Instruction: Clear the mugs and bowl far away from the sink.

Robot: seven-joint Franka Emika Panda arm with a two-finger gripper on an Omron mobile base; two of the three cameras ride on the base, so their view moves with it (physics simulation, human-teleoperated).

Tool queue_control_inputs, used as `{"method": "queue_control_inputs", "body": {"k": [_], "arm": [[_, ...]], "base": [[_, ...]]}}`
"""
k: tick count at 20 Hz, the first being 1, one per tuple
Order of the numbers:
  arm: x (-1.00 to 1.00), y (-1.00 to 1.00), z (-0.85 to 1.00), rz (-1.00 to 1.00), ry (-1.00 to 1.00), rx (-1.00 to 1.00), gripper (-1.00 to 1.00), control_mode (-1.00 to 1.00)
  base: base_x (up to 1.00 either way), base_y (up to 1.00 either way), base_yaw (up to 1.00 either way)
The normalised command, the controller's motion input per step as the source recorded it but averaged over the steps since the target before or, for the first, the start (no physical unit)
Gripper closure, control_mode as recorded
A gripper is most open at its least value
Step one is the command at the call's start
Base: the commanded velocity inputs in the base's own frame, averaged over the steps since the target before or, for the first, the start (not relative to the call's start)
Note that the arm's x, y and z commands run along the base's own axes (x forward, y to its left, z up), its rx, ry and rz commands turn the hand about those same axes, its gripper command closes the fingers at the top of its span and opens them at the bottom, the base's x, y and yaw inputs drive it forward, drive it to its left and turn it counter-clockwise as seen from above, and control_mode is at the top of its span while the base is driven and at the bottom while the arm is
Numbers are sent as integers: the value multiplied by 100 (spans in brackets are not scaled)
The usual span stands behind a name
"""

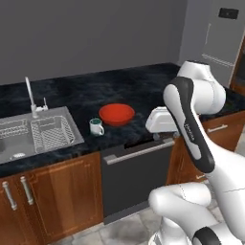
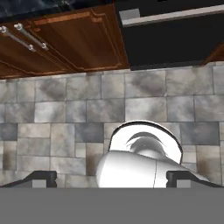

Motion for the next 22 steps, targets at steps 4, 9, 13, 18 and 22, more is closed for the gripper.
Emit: {"method": "queue_control_inputs", "body": {"k": [4,9,13,18,22], "arm": [[0,0,0,0,0,0,-100,100],[0,0,0,0,0,0,-100,100],[0,0,0,0,0,0,-100,100],[0,0,0,0,0,0,-100,100],[0,0,0,0,0,0,-100,100]], "base": [[69,-59,17],[92,-11,14],[78,0,21],[29,7,20],[16,9,15]]}}
